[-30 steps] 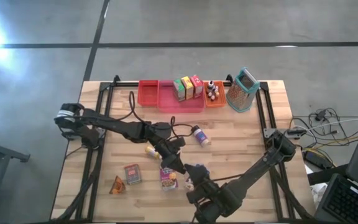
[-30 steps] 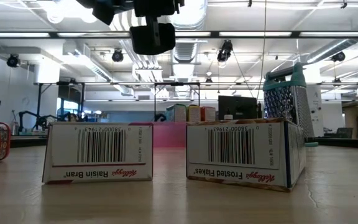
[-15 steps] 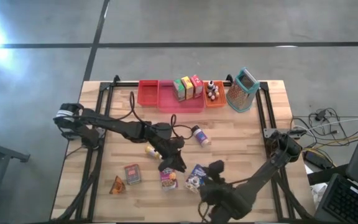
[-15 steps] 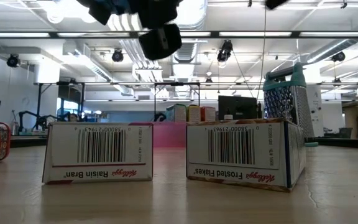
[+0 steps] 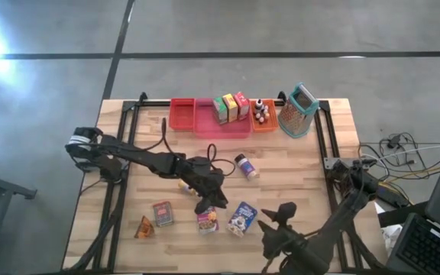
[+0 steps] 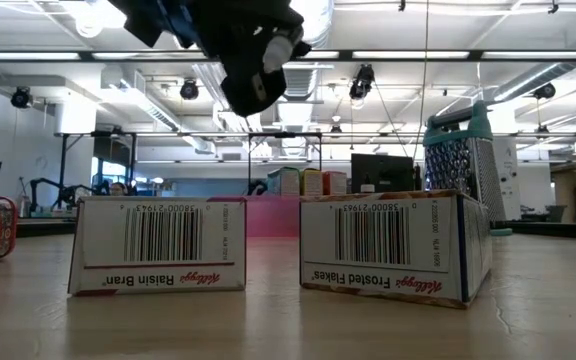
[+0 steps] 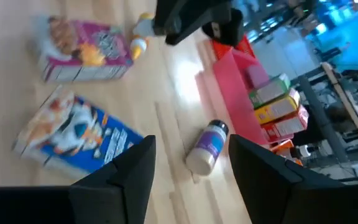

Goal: Pick & Place Kitchen Items
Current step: Put the brown food coloring bottle into the orange bin

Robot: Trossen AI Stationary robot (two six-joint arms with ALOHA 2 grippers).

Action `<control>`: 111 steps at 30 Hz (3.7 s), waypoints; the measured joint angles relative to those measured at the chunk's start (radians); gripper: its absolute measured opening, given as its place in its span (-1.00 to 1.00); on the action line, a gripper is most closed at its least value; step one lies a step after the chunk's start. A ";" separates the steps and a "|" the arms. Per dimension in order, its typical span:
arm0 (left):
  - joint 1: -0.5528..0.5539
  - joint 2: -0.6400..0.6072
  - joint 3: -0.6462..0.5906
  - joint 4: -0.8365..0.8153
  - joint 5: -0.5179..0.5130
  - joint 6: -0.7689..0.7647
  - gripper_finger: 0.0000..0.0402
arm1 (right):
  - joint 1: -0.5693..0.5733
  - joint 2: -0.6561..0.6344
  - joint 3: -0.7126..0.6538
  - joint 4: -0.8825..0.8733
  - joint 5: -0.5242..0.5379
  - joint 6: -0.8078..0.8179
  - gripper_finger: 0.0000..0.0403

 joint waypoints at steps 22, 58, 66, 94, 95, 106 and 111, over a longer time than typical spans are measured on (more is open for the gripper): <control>-0.023 -0.065 -0.077 0.808 -0.035 0.299 -0.51 | 0.053 -0.012 -0.207 0.016 0.534 0.503 -0.06; -0.181 -0.086 -0.067 1.427 0.095 0.507 -0.51 | -0.158 -0.088 0.441 0.863 -0.194 -1.433 -0.34; -0.198 -0.168 -0.077 1.392 0.083 0.650 -0.51 | -0.220 -0.104 0.393 1.060 -0.358 -1.617 -0.53; -0.200 -0.220 0.051 1.361 -0.413 0.819 -0.51 | -0.557 -0.287 0.360 1.330 -0.752 -1.428 -0.19; -0.199 -0.220 0.053 1.351 -0.415 0.815 -0.51 | -0.563 -0.288 0.361 1.337 -0.753 -1.405 -0.19; -0.165 -0.175 0.103 1.339 -0.456 0.790 -0.51 | -0.568 -0.285 0.361 1.302 -0.810 -1.341 -0.16; -0.155 -0.113 0.174 1.327 -0.453 0.772 -0.51 | -0.569 -0.286 0.361 1.254 -0.799 -1.336 -0.21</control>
